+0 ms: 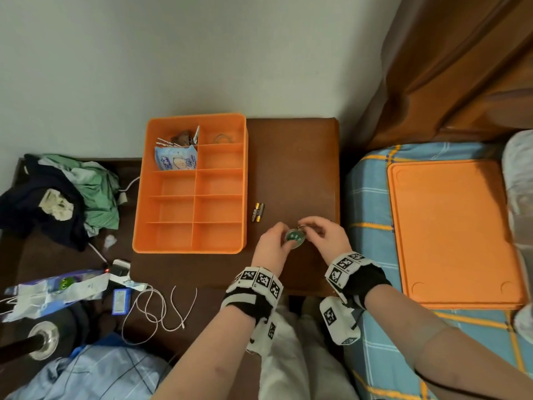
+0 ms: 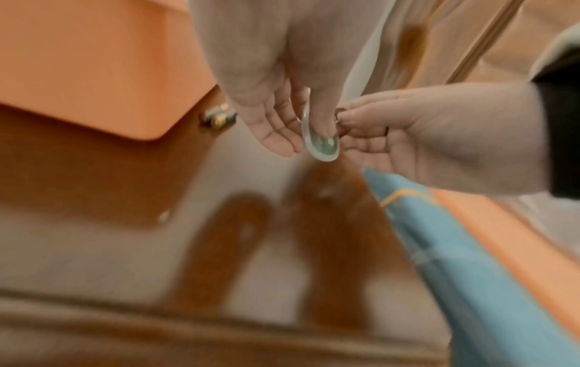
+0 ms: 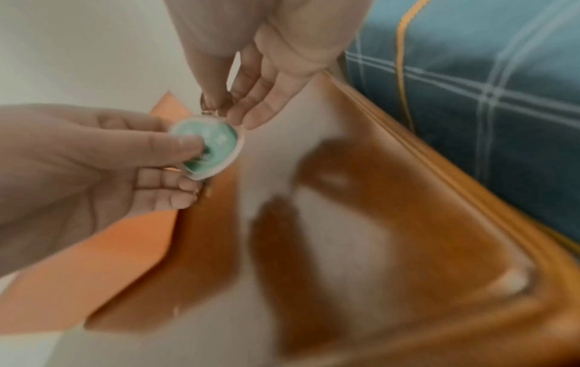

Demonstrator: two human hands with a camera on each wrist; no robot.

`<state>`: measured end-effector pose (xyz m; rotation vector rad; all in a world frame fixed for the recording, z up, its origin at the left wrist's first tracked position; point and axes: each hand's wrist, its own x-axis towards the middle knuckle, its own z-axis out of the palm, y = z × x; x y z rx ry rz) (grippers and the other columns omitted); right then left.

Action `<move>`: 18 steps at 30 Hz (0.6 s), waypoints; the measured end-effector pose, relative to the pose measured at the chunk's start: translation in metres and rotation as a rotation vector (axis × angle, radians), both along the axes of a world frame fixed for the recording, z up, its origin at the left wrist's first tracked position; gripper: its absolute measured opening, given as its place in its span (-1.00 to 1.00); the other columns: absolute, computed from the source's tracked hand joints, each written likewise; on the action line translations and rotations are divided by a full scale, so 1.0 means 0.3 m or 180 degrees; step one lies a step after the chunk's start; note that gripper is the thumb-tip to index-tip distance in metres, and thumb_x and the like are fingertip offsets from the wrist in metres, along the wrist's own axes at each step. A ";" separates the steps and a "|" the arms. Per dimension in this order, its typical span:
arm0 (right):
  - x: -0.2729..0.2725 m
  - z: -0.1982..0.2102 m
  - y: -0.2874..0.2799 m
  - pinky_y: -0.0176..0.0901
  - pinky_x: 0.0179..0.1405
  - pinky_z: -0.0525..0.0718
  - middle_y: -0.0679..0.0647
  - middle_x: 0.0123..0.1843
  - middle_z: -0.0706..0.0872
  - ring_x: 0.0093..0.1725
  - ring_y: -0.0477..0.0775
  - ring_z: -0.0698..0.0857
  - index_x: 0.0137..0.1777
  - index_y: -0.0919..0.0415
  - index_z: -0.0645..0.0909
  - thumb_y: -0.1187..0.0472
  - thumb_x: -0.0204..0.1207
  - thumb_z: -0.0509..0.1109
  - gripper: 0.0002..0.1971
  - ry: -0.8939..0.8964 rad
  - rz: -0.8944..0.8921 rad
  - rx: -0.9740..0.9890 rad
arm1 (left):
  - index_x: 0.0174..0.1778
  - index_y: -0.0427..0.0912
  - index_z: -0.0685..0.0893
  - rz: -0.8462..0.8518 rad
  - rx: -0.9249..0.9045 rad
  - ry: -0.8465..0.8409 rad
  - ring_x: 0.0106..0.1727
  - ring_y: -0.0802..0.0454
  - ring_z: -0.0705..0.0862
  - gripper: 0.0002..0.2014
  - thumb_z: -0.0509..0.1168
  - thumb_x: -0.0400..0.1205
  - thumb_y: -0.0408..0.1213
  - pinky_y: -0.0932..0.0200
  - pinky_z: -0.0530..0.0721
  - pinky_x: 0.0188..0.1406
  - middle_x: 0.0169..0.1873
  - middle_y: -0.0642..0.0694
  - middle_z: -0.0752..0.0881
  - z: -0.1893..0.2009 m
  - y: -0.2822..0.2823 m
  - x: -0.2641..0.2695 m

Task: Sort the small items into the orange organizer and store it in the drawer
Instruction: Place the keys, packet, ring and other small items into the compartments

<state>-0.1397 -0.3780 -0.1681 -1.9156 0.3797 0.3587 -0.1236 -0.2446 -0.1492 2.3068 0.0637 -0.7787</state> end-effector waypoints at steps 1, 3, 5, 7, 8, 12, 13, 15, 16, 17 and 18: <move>0.029 0.016 -0.001 -0.24 0.10 0.64 0.03 0.03 0.69 0.03 0.00 0.67 0.18 0.22 0.67 0.42 0.55 0.27 -0.73 -0.0099 -0.0054 0.0051 | 0.09 -0.26 0.61 0.0169 -0.0153 -0.0109 -0.03 -0.04 0.67 -0.82 0.32 0.59 -0.34 0.18 0.55 0.00 -0.03 -0.17 0.73 0.035 0.004 0.015; 0.091 0.038 0.009 -0.13 0.17 0.64 0.01 0.09 0.63 0.02 -0.01 0.65 0.24 0.17 0.62 0.41 0.59 0.17 -0.68 -0.0191 -0.0200 0.0193 | 0.08 -0.22 0.61 0.0563 -0.0394 -0.0297 -0.09 0.03 0.65 -0.84 0.32 0.60 -0.33 0.20 0.59 0.00 -0.11 -0.05 0.70 0.103 0.021 0.052; 0.153 0.046 0.034 -0.02 0.26 0.61 0.05 0.13 0.63 0.02 -0.01 0.65 0.24 0.19 0.62 0.41 0.61 0.10 -0.66 -0.0145 -0.0255 0.0189 | 0.01 -0.11 0.58 0.0953 -0.0646 -0.0442 -0.10 0.04 0.68 -0.89 0.32 0.60 -0.34 0.21 0.65 0.00 -0.18 0.06 0.68 0.154 0.055 0.098; 0.212 0.032 0.068 -0.10 0.39 0.49 0.12 0.26 0.64 0.22 0.07 0.62 0.26 0.21 0.62 0.46 0.57 0.11 -0.62 -0.0116 0.0328 -0.0319 | -0.02 -0.07 0.55 0.1266 -0.0825 -0.0558 -0.09 0.07 0.68 -0.87 0.32 0.59 -0.36 0.26 0.65 -0.02 -0.22 0.14 0.65 0.192 0.100 0.149; 0.237 0.018 0.091 -0.13 0.45 0.41 0.12 0.38 0.59 0.36 0.10 0.56 0.29 0.18 0.59 0.47 0.55 0.13 -0.60 -0.0120 0.0848 -0.0622 | -0.01 -0.08 0.56 0.1388 -0.0878 -0.0601 -0.07 0.07 0.69 -0.87 0.33 0.59 -0.36 0.24 0.66 0.00 -0.21 0.14 0.66 0.205 0.124 0.177; 0.286 -0.031 0.181 0.05 0.49 0.38 0.01 0.62 0.31 0.58 0.11 0.30 0.45 0.03 0.42 0.34 0.57 0.21 -0.55 -0.0219 0.2863 -0.1623 | -0.06 -0.01 0.55 0.1456 -0.0786 -0.0770 -0.02 -0.01 0.70 -0.84 0.33 0.59 -0.38 0.03 0.71 0.12 -0.19 0.09 0.67 0.211 0.224 0.292; 0.289 -0.040 0.195 0.06 0.47 0.38 -0.01 0.63 0.29 0.59 0.11 0.27 0.47 0.01 0.40 0.32 0.58 0.22 -0.54 -0.0283 0.3091 -0.1799 | -0.02 -0.06 0.57 0.1418 -0.0744 -0.0787 -0.01 -0.04 0.71 -0.85 0.32 0.59 -0.39 -0.01 0.72 0.14 -0.16 0.04 0.68 0.209 0.245 0.323; 0.296 -0.039 0.212 0.04 0.42 0.37 0.01 0.61 0.31 0.56 0.13 0.28 0.46 0.01 0.40 0.31 0.60 0.21 -0.56 -0.0353 0.3163 -0.2058 | 0.09 -0.16 0.61 0.1289 -0.0594 -0.0807 0.00 -0.02 0.70 -0.83 0.30 0.60 -0.39 0.03 0.71 0.16 -0.09 -0.02 0.69 0.201 0.284 0.392; 0.299 -0.039 0.217 0.03 0.39 0.39 0.04 0.59 0.34 0.53 0.15 0.31 0.45 0.02 0.40 0.31 0.61 0.19 -0.58 -0.0353 0.3131 -0.2150 | 0.13 -0.20 0.62 0.1199 -0.0486 -0.0820 0.00 0.02 0.68 -0.81 0.30 0.60 -0.39 0.09 0.69 0.16 -0.07 -0.02 0.68 0.194 0.302 0.428; 0.302 -0.037 0.220 0.02 0.36 0.41 0.08 0.56 0.36 0.50 0.17 0.34 0.45 0.04 0.40 0.29 0.63 0.17 -0.60 -0.0335 0.3096 -0.2226 | 0.14 -0.23 0.63 0.1081 -0.0366 -0.0832 0.01 0.05 0.66 -0.80 0.29 0.61 -0.38 0.14 0.66 0.17 -0.06 -0.04 0.69 0.184 0.316 0.468; 0.305 -0.034 0.223 0.03 0.33 0.44 0.11 0.53 0.39 0.47 0.19 0.37 0.45 0.07 0.39 0.27 0.64 0.16 -0.61 -0.0294 0.3091 -0.2294 | 0.17 -0.24 0.63 0.0935 -0.0228 -0.0831 0.04 0.06 0.65 -0.78 0.28 0.61 -0.38 0.17 0.62 0.18 -0.01 -0.08 0.71 0.176 0.326 0.507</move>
